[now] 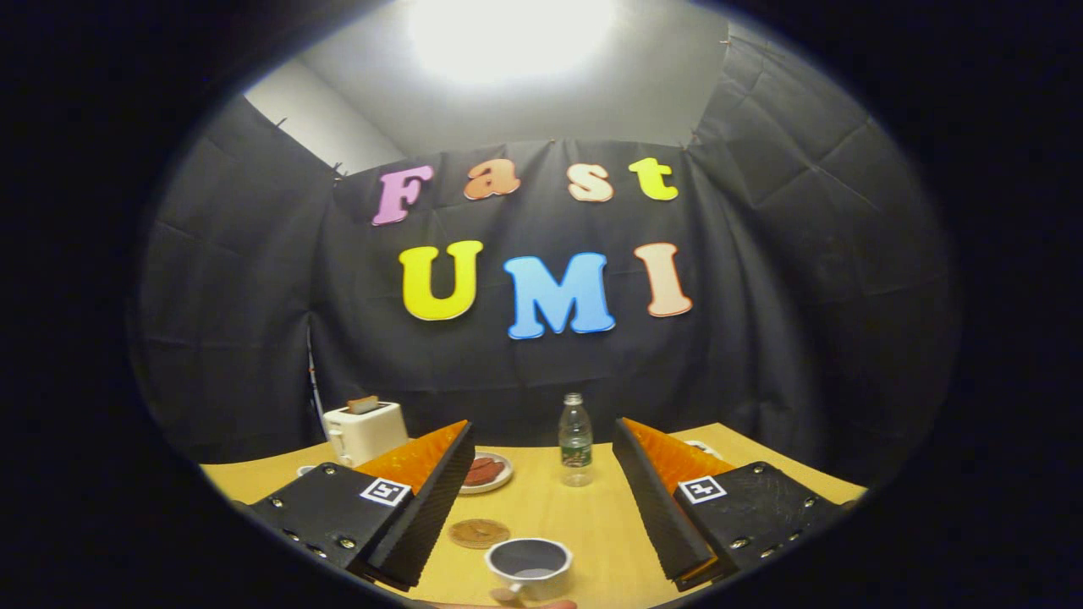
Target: Take the bottle from table, then pour the juice into the cup, finally place the bottle on the coaster
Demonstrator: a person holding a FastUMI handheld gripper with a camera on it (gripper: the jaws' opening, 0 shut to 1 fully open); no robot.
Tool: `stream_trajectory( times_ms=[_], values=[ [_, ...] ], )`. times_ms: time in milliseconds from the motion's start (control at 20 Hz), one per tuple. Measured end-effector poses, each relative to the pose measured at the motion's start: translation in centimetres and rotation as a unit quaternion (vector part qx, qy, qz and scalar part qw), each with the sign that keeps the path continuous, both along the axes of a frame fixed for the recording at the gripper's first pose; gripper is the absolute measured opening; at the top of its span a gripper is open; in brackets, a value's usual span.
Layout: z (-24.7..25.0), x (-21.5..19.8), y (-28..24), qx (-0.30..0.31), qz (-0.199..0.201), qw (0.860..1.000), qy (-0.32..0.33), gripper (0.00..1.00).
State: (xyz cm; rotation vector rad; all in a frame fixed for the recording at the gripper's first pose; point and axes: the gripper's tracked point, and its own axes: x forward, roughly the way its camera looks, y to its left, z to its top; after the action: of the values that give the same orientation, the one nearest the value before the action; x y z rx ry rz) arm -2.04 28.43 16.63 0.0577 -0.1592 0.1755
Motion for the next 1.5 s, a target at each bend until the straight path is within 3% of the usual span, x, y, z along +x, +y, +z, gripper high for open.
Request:
stream_trajectory(
  times_ms=[400,550,1300,1350,1500],
  values=[
    [-5.9,-1.9,14.2,-0.008,0.111,0.993,0.042,0.99],
    [-8.3,-1.3,17.0,0.001,0.136,0.989,0.064,0.99],
    [-17.6,3.8,20.4,-0.043,0.124,0.981,0.141,0.93],
    [-17.2,3.6,20.4,-0.046,0.121,0.983,0.132,0.79],
    [-17.2,4.2,19.9,-0.044,0.107,0.985,0.127,0.77]
  ],
)
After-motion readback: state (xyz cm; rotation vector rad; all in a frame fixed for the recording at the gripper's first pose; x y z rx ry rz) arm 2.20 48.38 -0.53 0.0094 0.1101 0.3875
